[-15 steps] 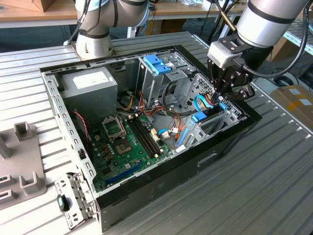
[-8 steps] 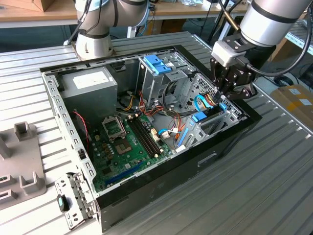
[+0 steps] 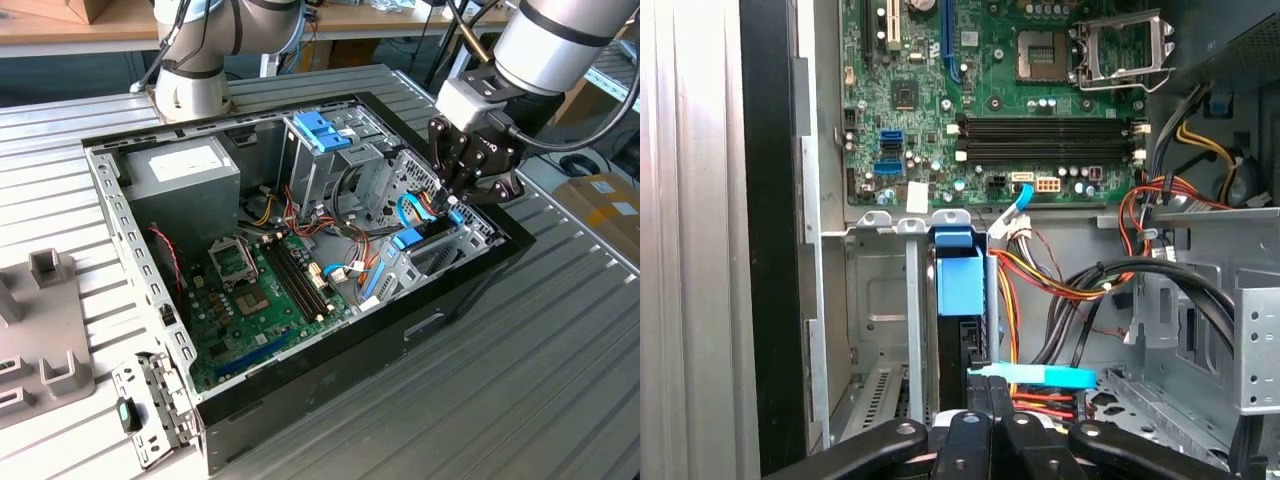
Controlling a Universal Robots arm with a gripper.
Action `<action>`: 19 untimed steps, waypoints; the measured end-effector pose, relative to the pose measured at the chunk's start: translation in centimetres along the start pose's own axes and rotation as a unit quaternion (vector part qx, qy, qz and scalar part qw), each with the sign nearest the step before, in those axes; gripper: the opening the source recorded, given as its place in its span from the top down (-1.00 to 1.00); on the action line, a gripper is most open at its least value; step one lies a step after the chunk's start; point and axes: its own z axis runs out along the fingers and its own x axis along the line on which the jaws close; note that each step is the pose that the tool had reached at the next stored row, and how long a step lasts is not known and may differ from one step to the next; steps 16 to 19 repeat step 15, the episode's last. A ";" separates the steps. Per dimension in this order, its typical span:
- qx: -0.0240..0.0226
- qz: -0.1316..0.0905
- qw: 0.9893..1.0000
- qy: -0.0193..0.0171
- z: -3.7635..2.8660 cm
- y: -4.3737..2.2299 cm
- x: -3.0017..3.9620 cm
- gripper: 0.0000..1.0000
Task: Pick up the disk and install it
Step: 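Insert the second disk wire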
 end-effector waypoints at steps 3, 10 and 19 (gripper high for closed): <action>-0.001 0.000 1.000 0.000 0.00 0.00 0.00 0.80; -0.004 0.000 1.000 0.000 0.00 0.00 0.00 0.80; -0.006 0.000 1.000 0.000 0.00 0.00 0.00 0.80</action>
